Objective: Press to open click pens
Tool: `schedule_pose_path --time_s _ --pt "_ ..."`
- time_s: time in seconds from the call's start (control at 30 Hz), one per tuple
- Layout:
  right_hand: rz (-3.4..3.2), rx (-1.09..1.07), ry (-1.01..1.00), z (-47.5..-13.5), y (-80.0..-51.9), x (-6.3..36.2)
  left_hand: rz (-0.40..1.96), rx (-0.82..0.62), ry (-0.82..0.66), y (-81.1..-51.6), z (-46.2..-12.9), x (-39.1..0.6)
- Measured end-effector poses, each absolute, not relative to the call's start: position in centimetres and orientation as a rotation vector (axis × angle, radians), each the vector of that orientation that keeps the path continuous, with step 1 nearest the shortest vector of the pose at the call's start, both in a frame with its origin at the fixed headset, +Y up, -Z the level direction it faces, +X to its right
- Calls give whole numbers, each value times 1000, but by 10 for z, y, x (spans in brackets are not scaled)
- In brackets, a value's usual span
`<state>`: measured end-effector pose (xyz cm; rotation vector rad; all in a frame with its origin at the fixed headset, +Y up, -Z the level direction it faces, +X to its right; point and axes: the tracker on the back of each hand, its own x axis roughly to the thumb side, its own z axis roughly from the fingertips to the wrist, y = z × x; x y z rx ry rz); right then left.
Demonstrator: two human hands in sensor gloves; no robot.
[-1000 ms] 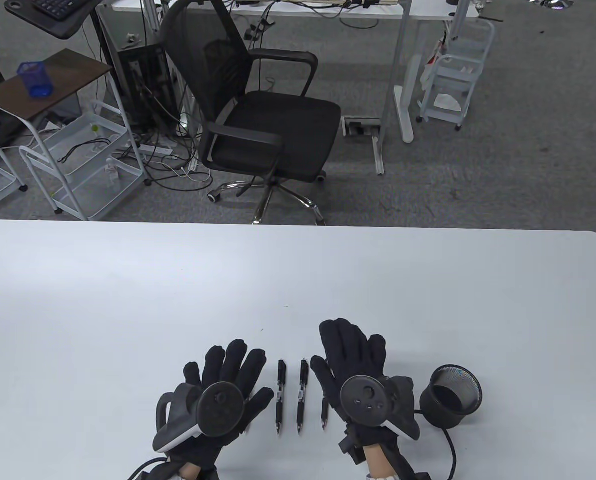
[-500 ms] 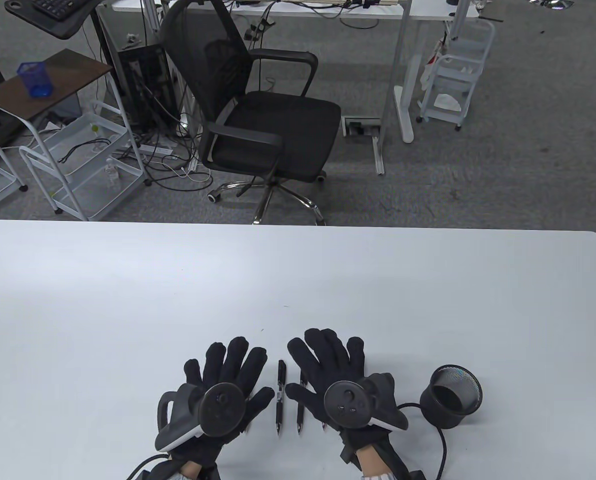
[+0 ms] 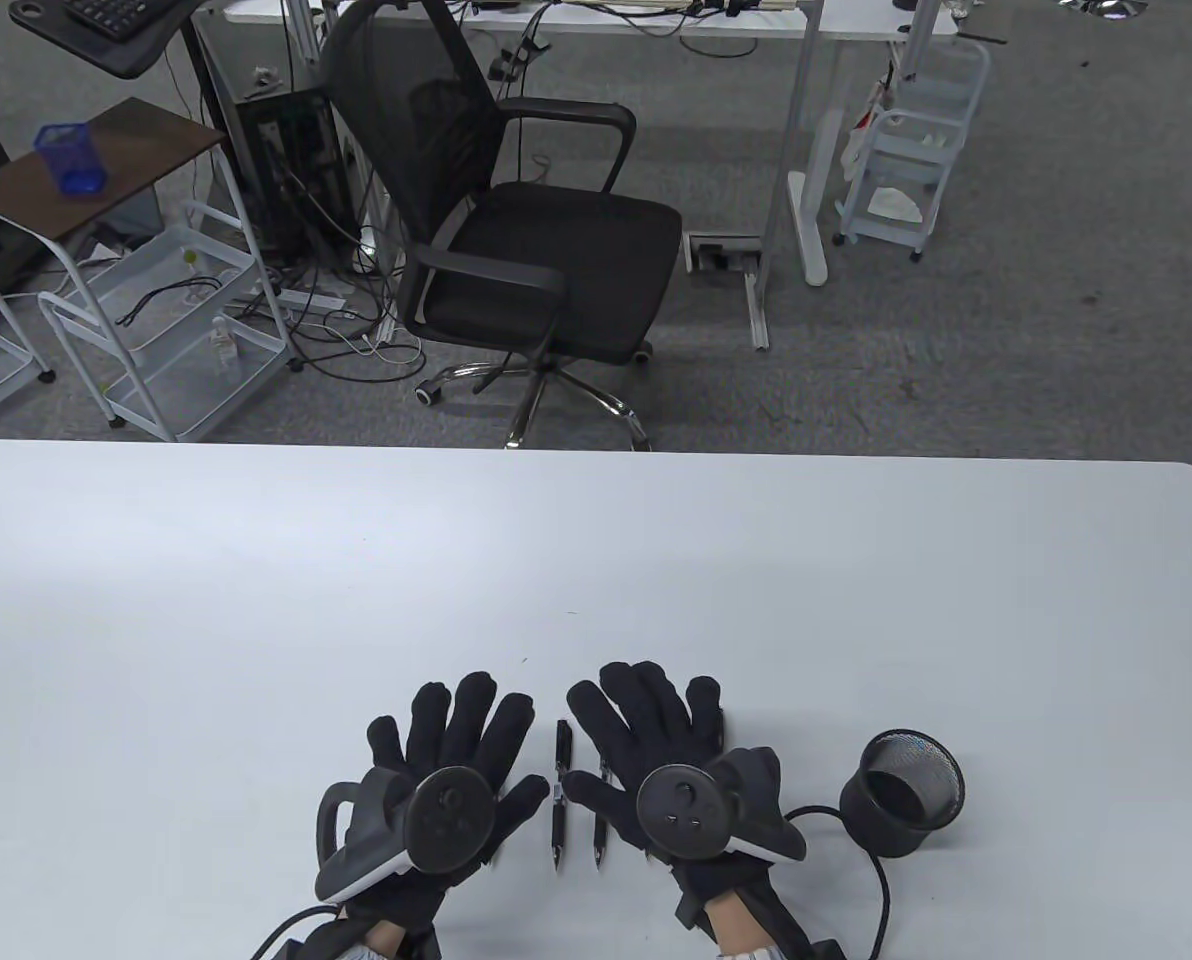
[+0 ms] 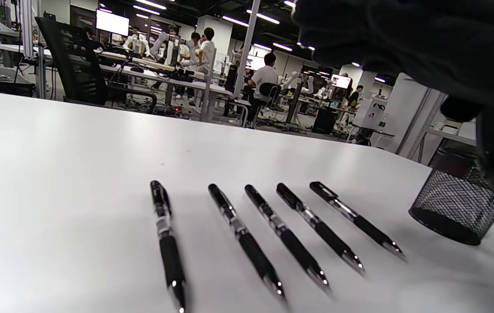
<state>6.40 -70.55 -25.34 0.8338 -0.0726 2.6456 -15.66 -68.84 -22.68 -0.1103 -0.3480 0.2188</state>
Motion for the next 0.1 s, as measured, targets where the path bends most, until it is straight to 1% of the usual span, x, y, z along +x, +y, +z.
schedule_pose_path --time_s 0.1 --pt "2648 833 -71 -253 -706 64 216 -110 -347 -688 -227 -156"
